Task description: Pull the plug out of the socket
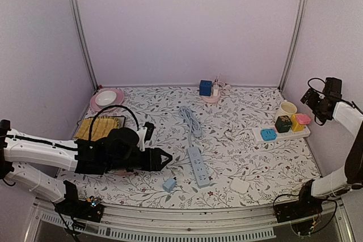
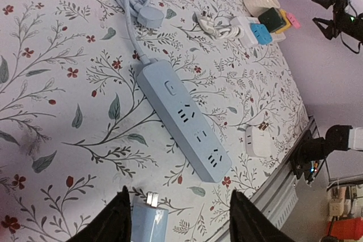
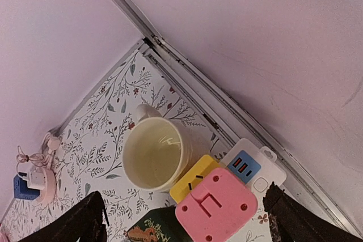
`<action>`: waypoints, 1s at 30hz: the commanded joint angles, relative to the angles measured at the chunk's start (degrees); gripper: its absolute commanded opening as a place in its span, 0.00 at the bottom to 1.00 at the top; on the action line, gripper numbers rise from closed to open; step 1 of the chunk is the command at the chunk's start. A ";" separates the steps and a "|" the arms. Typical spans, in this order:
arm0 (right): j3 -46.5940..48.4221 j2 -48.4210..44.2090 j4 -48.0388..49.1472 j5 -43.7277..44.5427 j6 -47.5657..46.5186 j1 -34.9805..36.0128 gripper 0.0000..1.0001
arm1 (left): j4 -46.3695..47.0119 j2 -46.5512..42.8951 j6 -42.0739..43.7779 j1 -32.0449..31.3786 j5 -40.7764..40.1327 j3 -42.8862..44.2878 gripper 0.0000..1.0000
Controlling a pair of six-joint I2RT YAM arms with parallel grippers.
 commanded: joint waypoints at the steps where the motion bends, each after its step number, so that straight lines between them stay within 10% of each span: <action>1: 4.73 5.64 0.67 -3.36 1.92 -4.30 0.99 | -0.65 -0.61 0.89 -0.23 -0.21 -0.38 0.60; 14: 2.82 14.45 5.11 -15.71 2.76 -6.08 0.91 | -0.47 -1.23 0.66 -0.04 -0.14 -1.35 0.60; 30: -6.08 7.92 6.58 -11.13 0.68 3.90 0.52 | 0.35 0.48 0.57 -0.09 0.49 -0.98 0.60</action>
